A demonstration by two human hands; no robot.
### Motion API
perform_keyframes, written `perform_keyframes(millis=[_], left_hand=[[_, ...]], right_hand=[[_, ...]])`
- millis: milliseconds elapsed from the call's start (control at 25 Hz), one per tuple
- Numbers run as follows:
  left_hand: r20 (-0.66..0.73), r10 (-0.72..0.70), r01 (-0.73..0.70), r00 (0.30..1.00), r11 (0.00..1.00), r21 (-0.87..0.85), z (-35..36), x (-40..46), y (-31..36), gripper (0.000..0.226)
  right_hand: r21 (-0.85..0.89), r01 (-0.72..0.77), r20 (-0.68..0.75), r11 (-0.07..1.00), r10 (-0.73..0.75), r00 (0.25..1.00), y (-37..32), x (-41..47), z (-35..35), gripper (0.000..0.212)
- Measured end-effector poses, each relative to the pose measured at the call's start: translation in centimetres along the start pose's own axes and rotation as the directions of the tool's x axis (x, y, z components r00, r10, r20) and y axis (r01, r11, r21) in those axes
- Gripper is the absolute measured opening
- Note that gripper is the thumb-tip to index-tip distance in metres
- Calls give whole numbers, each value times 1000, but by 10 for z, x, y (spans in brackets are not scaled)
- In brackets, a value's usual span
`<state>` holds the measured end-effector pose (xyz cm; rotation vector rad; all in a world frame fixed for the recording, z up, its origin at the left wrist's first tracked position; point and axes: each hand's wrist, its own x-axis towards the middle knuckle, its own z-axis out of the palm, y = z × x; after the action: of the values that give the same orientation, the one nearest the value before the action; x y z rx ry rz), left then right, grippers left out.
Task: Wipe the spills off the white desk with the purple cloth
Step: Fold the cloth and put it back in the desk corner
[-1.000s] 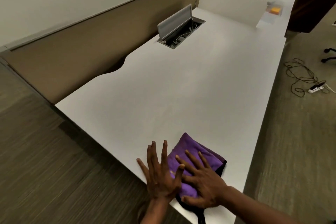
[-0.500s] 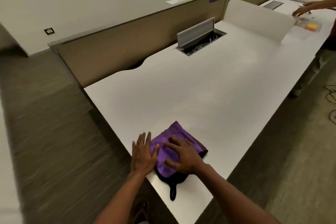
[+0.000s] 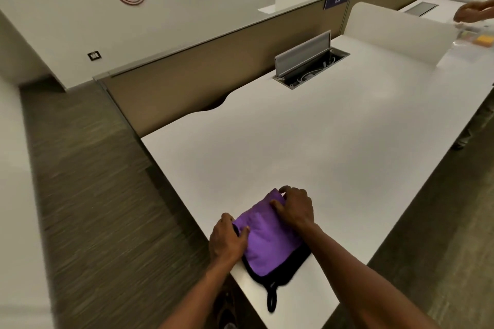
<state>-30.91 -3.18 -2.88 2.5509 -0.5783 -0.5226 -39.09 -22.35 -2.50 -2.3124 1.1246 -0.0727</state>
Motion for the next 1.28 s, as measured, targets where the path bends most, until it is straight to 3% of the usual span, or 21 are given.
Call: perform_keyframes(millis=[160, 280, 520, 720, 840, 920, 1080, 1200, 1280], left_hand=[[-25, 17, -19, 1000, 996, -86, -14, 18, -2, 42], [-35, -7, 0, 999, 981, -195, -24, 34, -10, 46], [82, 80, -60, 993, 972, -227, -32, 44, -23, 38], [80, 75, -48, 994, 955, -293, -38, 45, -26, 42], [52, 41, -19, 998, 932, -362, -36, 48, -31, 40], [29, 29, -16, 999, 923, -384, -41, 60, -28, 39], [125, -35, 81, 992, 919, -387, -50, 76, -28, 52], [228, -71, 149, 971, 926, -347, -49, 75, -35, 66], [223, -59, 143, 973, 913, -382, -49, 72, -39, 66]], right_hand=[[172, -96, -70, 980, 110, 991, -9, 20, -2, 23], [265, -98, -94, 959, 127, 987, -15, 25, 3, 22], [220, -81, -55, 972, 95, 994, -25, 25, 10, 22], [150, -99, -62, 984, 109, 992, -27, 16, -2, 37], [-11, -147, 32, 989, 147, 989, -13, -1, -8, 42], [-78, -114, 73, 990, 120, 990, -12, -6, -5, 32], [71, -75, -14, 995, 76, 997, -30, 3, -1, 21], [62, -76, 25, 995, 75, 997, -32, 4, 3, 25], [60, -36, 49, 998, 33, 998, -30, 7, 3, 24]])
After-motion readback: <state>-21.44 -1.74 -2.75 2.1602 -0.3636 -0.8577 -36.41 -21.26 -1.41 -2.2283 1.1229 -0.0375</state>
